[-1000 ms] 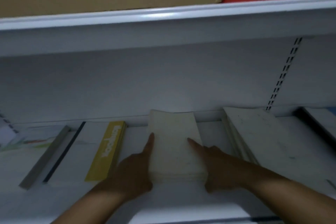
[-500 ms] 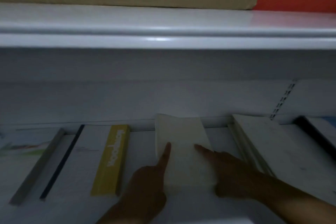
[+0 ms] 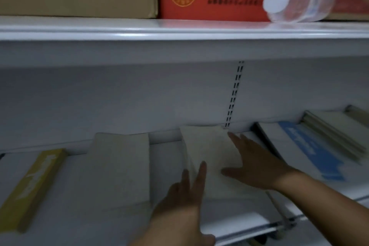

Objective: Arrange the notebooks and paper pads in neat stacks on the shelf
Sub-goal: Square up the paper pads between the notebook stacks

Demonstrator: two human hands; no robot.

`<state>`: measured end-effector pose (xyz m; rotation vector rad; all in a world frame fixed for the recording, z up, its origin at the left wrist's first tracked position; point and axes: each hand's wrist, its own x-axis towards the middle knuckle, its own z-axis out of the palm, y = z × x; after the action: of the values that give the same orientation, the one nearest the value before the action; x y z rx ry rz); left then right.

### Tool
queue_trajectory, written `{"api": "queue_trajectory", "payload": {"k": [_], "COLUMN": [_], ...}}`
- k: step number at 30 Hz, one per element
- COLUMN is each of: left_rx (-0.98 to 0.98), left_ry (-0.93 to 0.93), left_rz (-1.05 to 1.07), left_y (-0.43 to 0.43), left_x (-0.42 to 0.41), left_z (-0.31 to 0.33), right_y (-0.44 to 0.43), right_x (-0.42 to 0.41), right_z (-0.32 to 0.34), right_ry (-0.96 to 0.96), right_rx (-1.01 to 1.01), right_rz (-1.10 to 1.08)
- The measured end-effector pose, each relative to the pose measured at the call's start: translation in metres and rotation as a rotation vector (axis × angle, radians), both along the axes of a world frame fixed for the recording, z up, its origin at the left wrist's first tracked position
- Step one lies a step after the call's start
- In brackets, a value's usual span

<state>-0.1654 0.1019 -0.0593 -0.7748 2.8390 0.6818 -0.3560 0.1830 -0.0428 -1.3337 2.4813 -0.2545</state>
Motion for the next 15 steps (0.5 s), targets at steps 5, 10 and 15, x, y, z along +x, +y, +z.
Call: {"api": "queue_trajectory", "payload": {"k": [5,10,15], "left_rx": [0.009,0.026,0.087], "left_ry": [-0.032,-0.034,-0.132], "left_rz": [0.21,0.206,0.24], "left_y": [0.008,-0.018,-0.038], "left_x": [-0.05,-0.061,-0.066], "left_z": [-0.03,-0.024,-0.003], "right_y": [0.036,0.032,0.025], "right_x": [-0.031,-0.037,-0.047], "right_z": [-0.023,-0.031,-0.037], "right_ry": [-0.176,-0.212,-0.241], "right_rx": [0.206,0.113,0.138], "right_rz": [0.128,0.208,0.258]}}
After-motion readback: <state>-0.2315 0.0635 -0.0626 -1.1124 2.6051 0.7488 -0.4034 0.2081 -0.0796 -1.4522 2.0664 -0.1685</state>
